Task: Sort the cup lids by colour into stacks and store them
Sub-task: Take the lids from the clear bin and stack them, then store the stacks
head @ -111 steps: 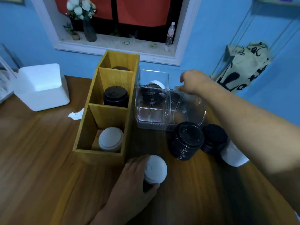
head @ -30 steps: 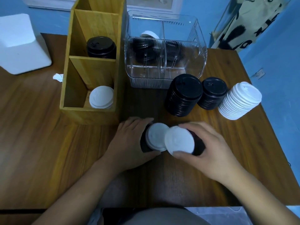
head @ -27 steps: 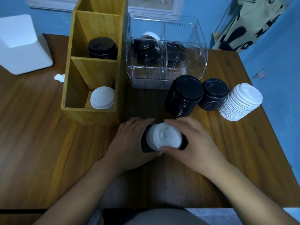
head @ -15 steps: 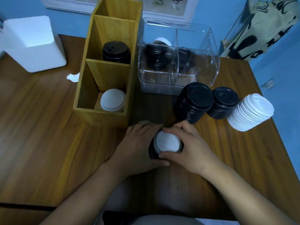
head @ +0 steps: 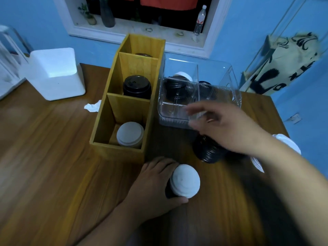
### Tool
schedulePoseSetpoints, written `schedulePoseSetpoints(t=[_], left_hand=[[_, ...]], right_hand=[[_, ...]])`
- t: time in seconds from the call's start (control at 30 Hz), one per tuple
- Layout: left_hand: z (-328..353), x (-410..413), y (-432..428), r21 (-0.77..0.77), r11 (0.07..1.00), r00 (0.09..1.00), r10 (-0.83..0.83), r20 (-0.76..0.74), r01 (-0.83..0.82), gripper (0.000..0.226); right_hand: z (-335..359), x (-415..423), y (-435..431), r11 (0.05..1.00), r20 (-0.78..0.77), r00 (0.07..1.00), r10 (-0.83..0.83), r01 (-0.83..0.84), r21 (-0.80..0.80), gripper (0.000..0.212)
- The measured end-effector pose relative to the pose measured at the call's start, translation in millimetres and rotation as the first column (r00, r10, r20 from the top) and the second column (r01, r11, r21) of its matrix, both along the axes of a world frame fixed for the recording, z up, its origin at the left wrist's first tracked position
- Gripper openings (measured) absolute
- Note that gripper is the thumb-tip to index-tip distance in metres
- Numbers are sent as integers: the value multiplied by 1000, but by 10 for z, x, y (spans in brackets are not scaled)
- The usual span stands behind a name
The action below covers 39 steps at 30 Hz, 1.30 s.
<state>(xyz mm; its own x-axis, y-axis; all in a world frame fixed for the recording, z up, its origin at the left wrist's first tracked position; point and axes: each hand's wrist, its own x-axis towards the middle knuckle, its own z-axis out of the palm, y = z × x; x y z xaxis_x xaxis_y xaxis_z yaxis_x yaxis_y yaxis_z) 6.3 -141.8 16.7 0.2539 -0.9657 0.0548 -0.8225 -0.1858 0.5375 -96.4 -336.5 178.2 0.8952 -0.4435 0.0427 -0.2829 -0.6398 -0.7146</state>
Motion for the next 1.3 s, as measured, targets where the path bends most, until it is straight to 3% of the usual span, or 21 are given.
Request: schedulePoseSetpoints(t=[0.1, 0.17, 0.3, 0.4, 0.57, 0.7, 0.83, 1.03, 1.2, 1.3], left_hand=[[26, 3, 8, 12, 1000, 1000, -6, -24, 7, 90], [28, 12, 0, 13, 1000, 999, -12, -33, 12, 90], [17, 39, -28, 37, 998, 999, -43, -23, 44, 91], [2, 65, -42, 66, 996, 996, -56, -64, 60, 92], [10, 79, -73, 101, 992, 997, -69, -42, 73, 90], [9, 76, -63, 84, 995, 998, -49, -49, 53, 91], [19, 55, -44, 53, 998, 999, -42, -29, 44, 91], [5, 21, -21, 19, 1000, 1000, -7, -26, 8, 91], [-11, 27, -14, -11, 1000, 1000, 2, -16, -2, 89], [-52, 34, -21, -16, 1000, 1000, 1, 30, -1, 92]], right_hand=[[119, 587, -607, 986, 85, 989, -123, 131, -107, 16], [64, 1005, -991, 958, 35, 985, -171, 174, -229, 14], [-98, 1591, -1403, 882, -221, 964, -148, 28, -470, 31], [-195, 1810, -1529, 818, -433, 885, -172, -117, -564, 37], [-276, 1958, -1634, 787, -466, 854, -231, -117, -606, 30], [-271, 1935, -1688, 808, -382, 888, -255, -21, -588, 22], [10, 1761, -1575, 814, -216, 942, -255, 89, -574, 27], [345, 829, -877, 875, 92, 975, -203, 223, -429, 24], [-147, -495, 162, 911, 238, 965, -115, 198, -362, 25], [-702, -1077, 489, 934, 244, 967, -78, 156, -321, 24]])
